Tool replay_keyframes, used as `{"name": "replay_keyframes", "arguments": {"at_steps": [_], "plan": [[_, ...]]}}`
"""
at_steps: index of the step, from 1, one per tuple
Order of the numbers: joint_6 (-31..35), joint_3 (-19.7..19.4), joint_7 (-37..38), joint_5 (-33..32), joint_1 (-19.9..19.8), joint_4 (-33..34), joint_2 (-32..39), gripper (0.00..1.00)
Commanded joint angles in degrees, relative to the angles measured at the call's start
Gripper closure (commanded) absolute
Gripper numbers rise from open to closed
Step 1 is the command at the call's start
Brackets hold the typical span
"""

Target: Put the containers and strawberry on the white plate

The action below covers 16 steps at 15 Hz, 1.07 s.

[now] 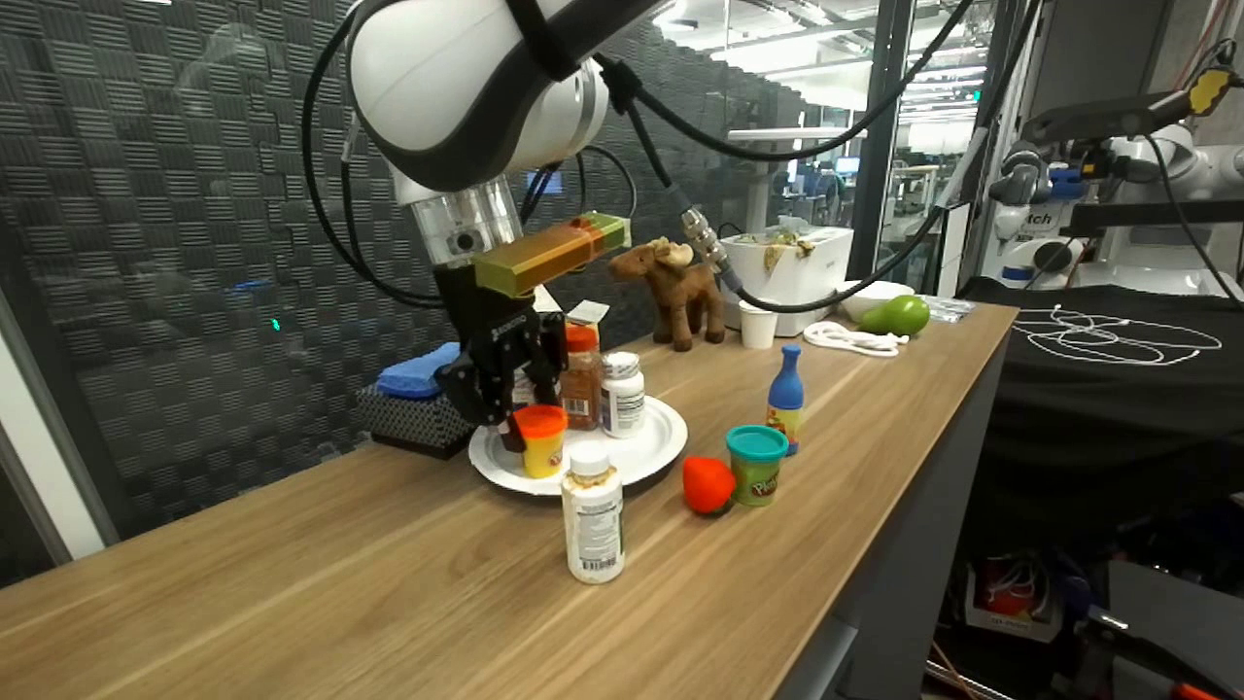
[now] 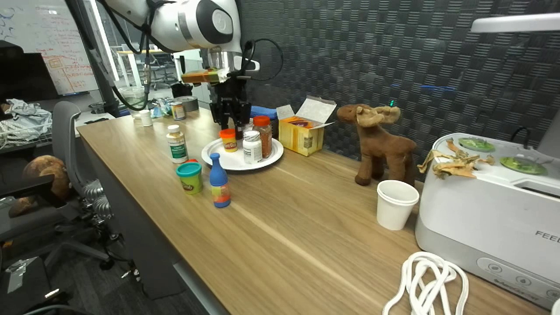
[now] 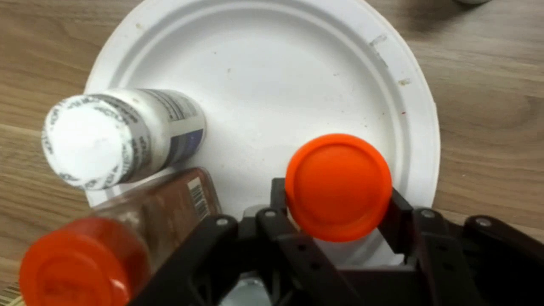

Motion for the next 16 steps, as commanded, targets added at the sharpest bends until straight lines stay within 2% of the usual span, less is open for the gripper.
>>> {"name": "replay_keyframes", "arguments": {"at_steps": [1,2,3,4,7,12,16], "plan": [[-0.5,0.7,-2.3,1.0,0.6,2.2,0.5,0.73],[-0.5,0.8,-2.5,1.1,0.7,2.3,0.5,0.67],[-0.9,0.6,-2.5,0.9,0.8,2.5,0.6,0.23],[-1.0,0.7,-2.7,0.9,0.9,2.6,0.7,0.21],[-1.9,0.2,-2.4,0.0,1.3,2.5,0.5,0.01],[-2.7,-0.8,0.4,-2.1,2.8,2.4,-0.7,0.0],[-2.8,-0.5,3.4,-0.7,3.6,1.4,-2.2,0.0]]}}
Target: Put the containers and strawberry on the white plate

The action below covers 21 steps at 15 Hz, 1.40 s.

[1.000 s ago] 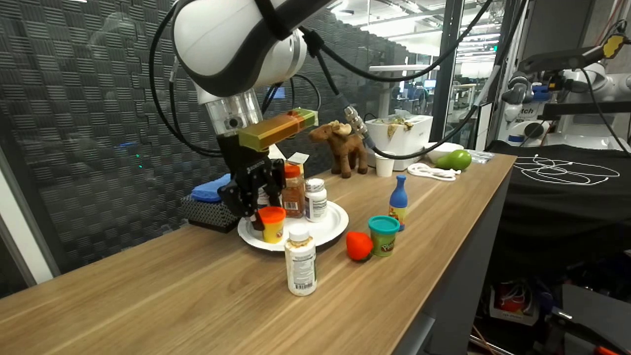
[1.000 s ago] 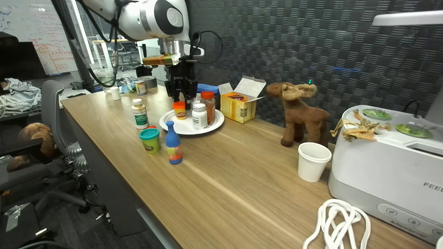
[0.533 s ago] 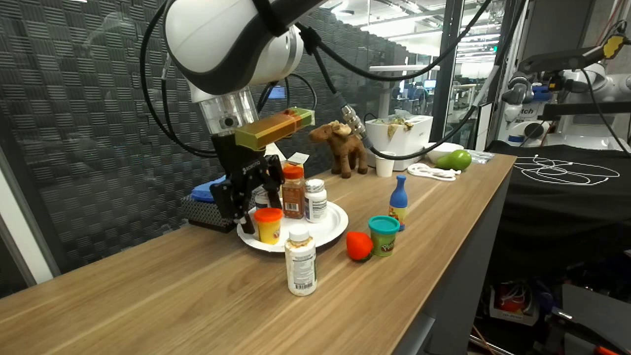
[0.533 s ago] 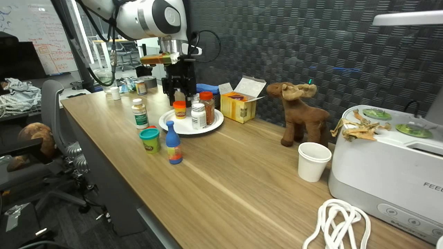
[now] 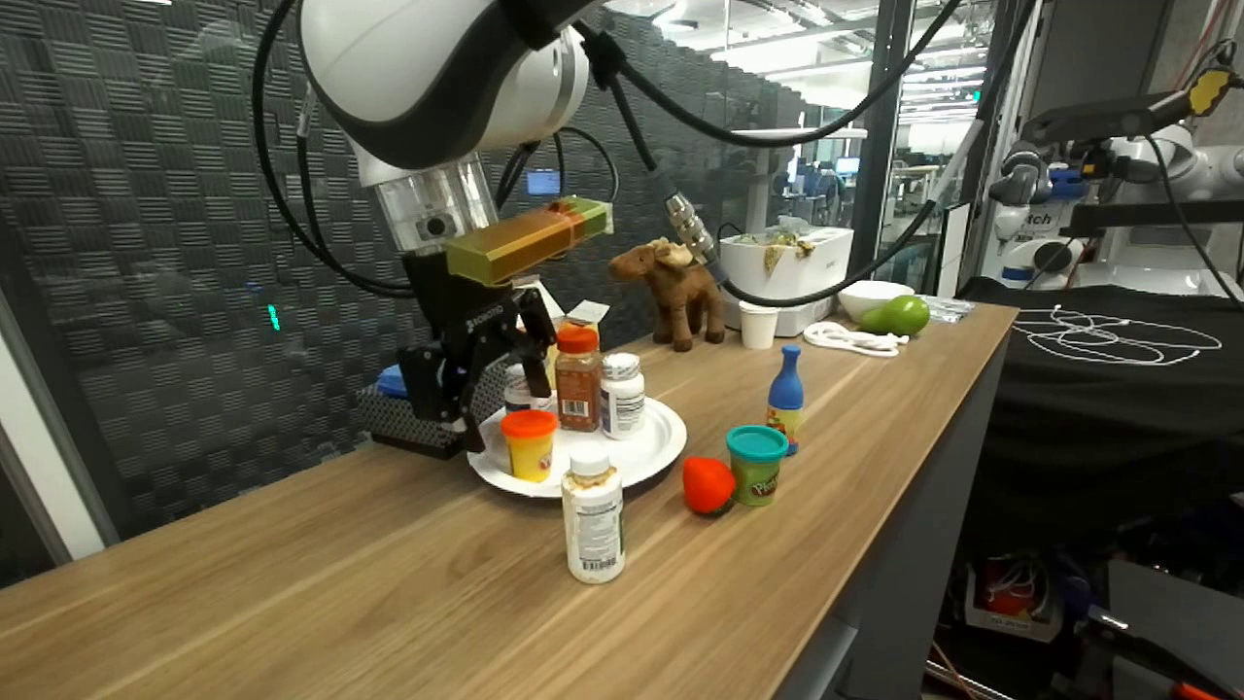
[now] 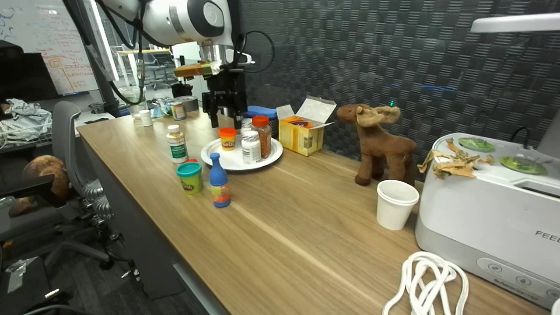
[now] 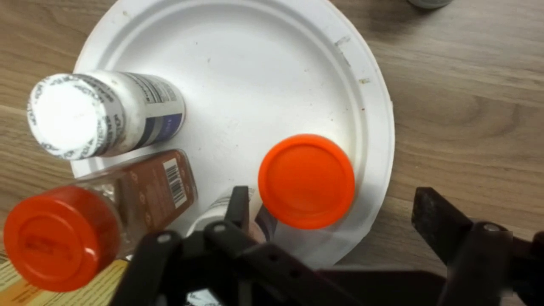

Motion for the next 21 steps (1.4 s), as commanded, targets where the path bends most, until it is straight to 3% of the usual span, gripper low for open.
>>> {"name": "replay_keyframes", "arguments": {"at_steps": [1,7,9,10,17,21], "plan": [[-1.8,-0.2,3.8,0.7,1.5,-0.7,-2.5,0.0],[-0.2,0.5,12.1,0.9,4.7,-5.7,-7.6,0.0],[-2.5,1.2,11.7,0.6,5.6,-5.6,-8.6,0.0],[-1.6,0.9,10.5,0.7,4.9,-3.1,-5.4,0.0],[-2.4,1.3,11.2,0.6,5.5,-4.2,-6.9,0.0],[-0.1,0.5,16.8,-1.7,6.9,-7.9,-11.1,0.0]]}}
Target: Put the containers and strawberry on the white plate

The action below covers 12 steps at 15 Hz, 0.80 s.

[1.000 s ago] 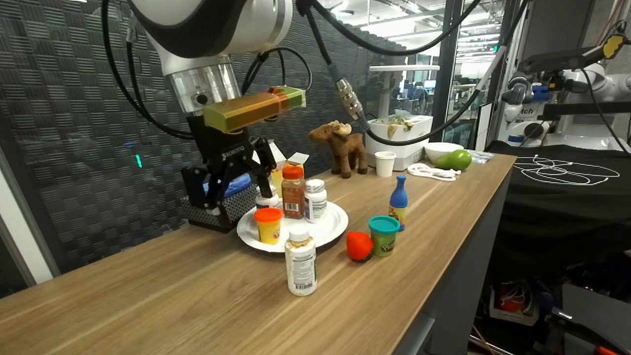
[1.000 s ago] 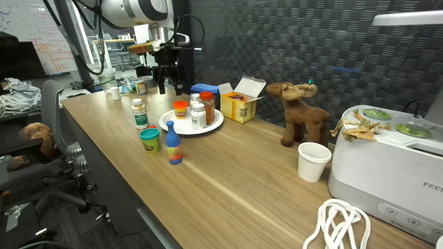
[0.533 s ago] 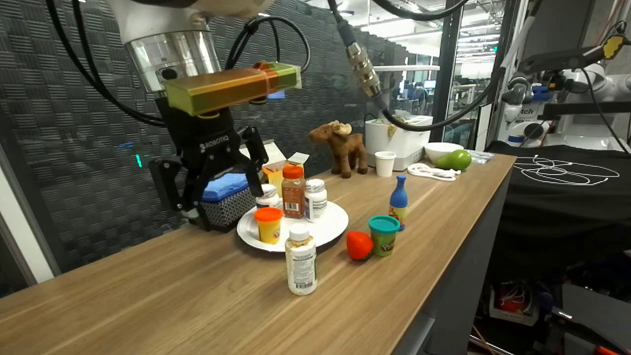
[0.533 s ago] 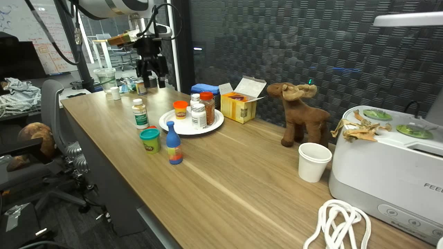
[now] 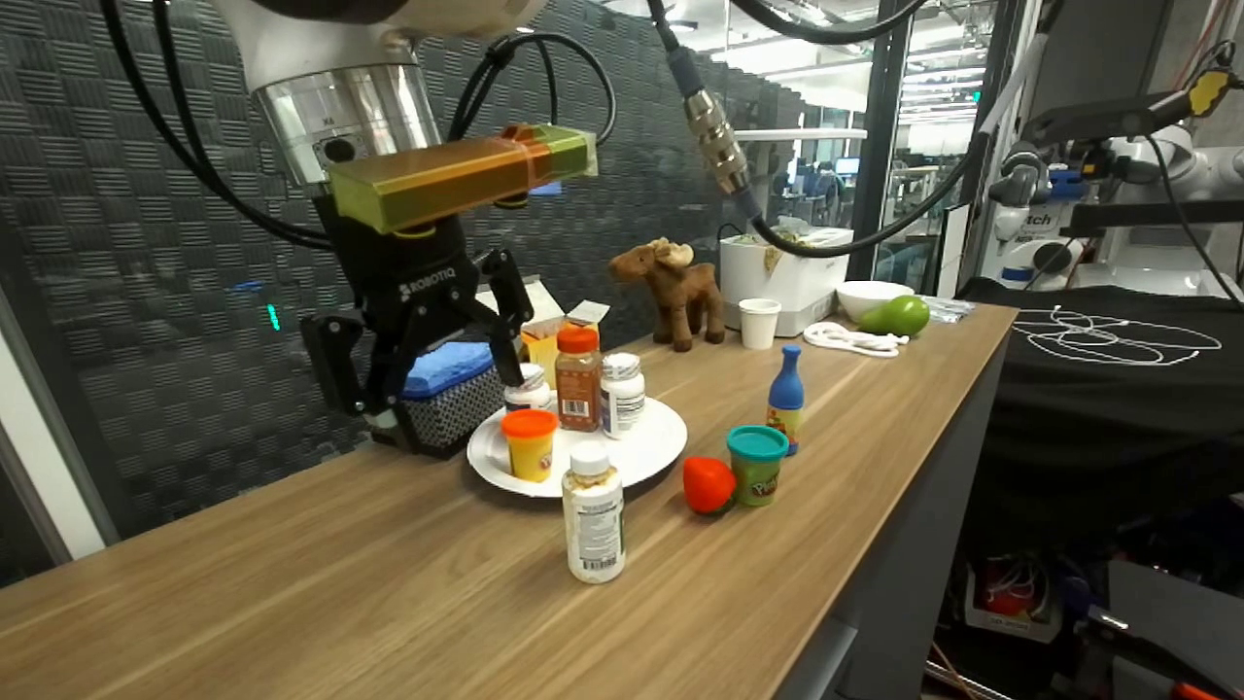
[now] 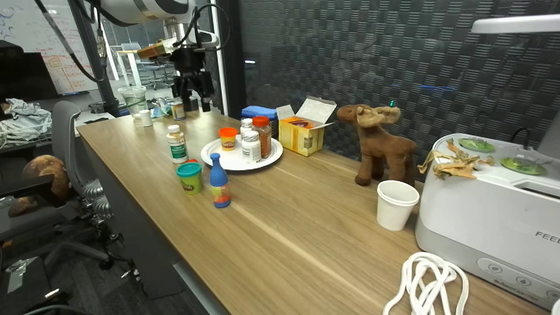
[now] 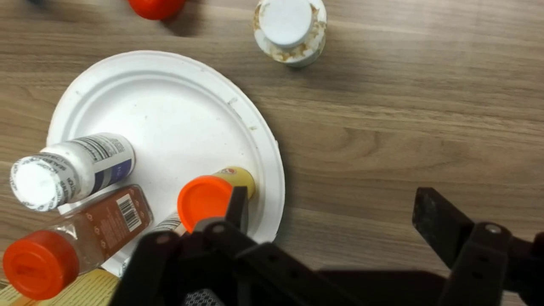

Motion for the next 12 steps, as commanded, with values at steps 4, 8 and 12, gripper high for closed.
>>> {"name": "replay_keyframes", "arguments": {"at_steps": [4,8,12], "plan": [[3.6,-0.3,11.1,-3.0,1.8,-9.1,-9.5,0.0],[5.4,1.2,12.9,-0.5,0.0,-15.8,-13.6,0.0],[12.5,1.9,9.3,3.0,-2.6,-22.8,-16.1,0.0]]}}
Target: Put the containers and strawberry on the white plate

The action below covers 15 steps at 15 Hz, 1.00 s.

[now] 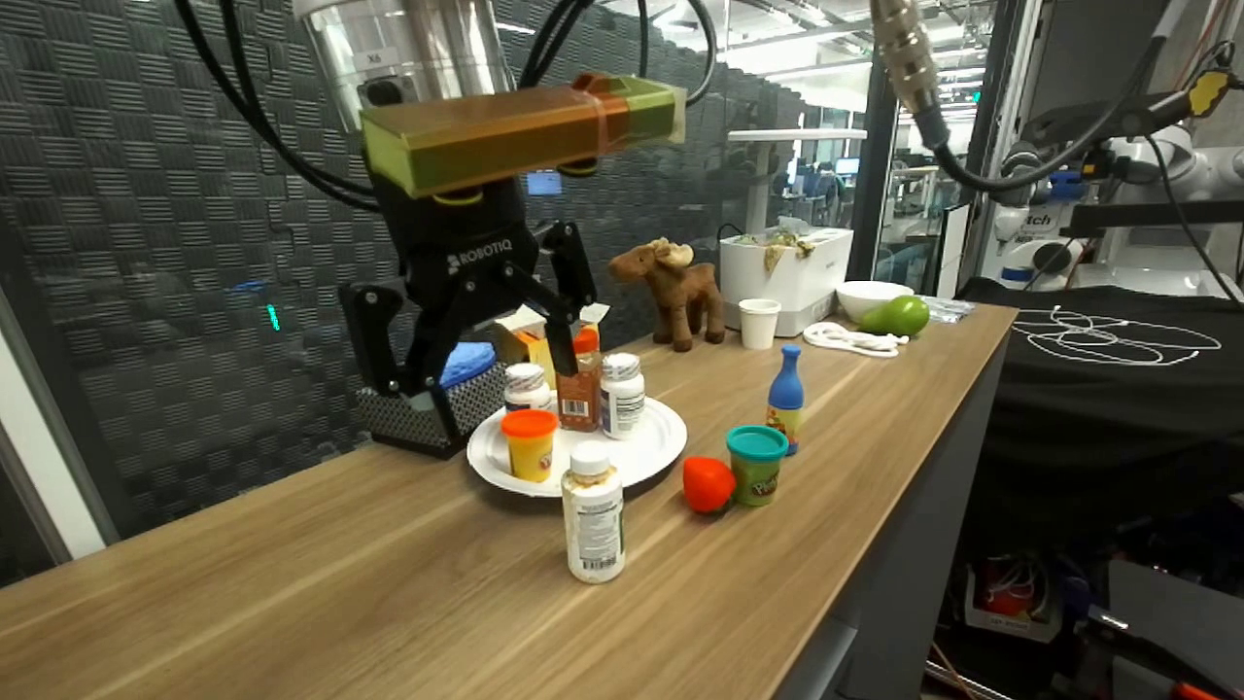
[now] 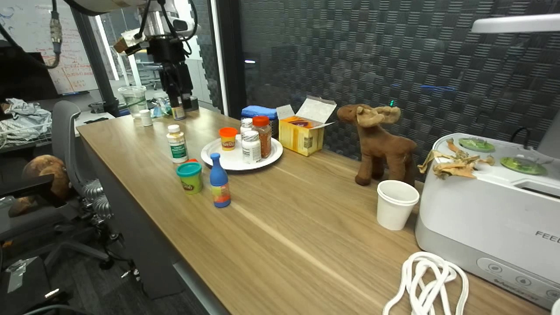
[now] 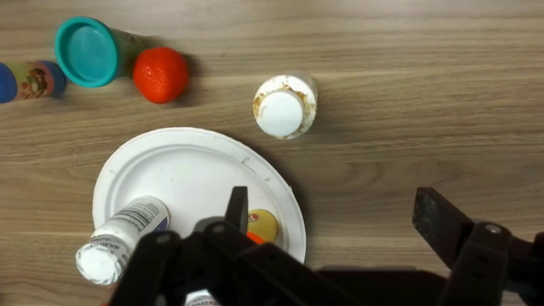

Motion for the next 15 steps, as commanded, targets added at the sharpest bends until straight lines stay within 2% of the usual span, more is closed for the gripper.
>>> {"name": "replay_keyframes", "arguments": {"at_steps": [1,5,13,15], "plan": [[8.3,1.4,-3.2,3.8,-3.3,-8.4,-4.4,0.0],[12.4,1.5,-5.3,6.9,-4.9,-12.7,-6.0,0.0],[12.4,2.6,-4.9,9.9,-5.3,-16.8,-9.4,0.0],[12.5,2.8,-4.8,9.3,-5.3,-17.0,-9.0,0.03]]}}
